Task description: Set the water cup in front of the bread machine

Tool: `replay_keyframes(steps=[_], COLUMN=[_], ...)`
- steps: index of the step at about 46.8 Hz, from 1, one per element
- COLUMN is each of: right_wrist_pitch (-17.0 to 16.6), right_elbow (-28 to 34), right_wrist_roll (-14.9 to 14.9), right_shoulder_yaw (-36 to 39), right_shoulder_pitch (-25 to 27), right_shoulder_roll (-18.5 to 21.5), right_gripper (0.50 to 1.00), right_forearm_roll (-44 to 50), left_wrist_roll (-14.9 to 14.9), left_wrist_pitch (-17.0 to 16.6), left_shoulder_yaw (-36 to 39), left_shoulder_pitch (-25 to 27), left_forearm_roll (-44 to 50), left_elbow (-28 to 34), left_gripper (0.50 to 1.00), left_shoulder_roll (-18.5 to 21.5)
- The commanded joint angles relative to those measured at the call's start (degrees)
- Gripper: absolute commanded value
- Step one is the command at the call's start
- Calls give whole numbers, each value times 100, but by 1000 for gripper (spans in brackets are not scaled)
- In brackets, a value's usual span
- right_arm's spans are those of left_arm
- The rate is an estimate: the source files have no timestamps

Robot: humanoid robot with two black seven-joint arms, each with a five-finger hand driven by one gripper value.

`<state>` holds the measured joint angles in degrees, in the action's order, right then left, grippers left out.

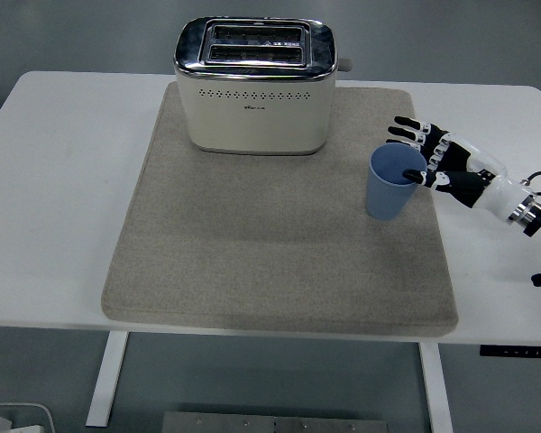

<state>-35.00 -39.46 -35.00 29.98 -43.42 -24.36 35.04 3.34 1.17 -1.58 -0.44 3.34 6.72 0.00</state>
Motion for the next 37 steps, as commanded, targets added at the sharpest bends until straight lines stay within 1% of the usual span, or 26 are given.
replay_keyframes(steps=[1,9,23,27,37], right_wrist_pitch=[0,0,0,203,494], right_elbow=[0,0,0,0,8], right_wrist_roll=[0,0,0,0,0], right_shoulder_yaw=[-1,-1,-1,-1,-1], right_shoulder_pitch=[0,9,0,0,-70], right_shoulder_roll=[-7,19,45,98,116], right_gripper=[928,928,928,928,928], right_forearm_roll=[11,222,231,240,240], left_wrist_roll=[0,0,0,0,0], left_wrist_pitch=[6,6,-2,-2,-2], left_shoulder_yaw=[0,0,0,0,0], left_shoulder_pitch=[0,0,0,0,0], left_forearm_roll=[0,0,0,0,0], left_elbow=[5,5,5,-4,5], left_gripper=[1000,1000,1000,1000,1000], left_shoulder_roll=[0,0,0,0,0])
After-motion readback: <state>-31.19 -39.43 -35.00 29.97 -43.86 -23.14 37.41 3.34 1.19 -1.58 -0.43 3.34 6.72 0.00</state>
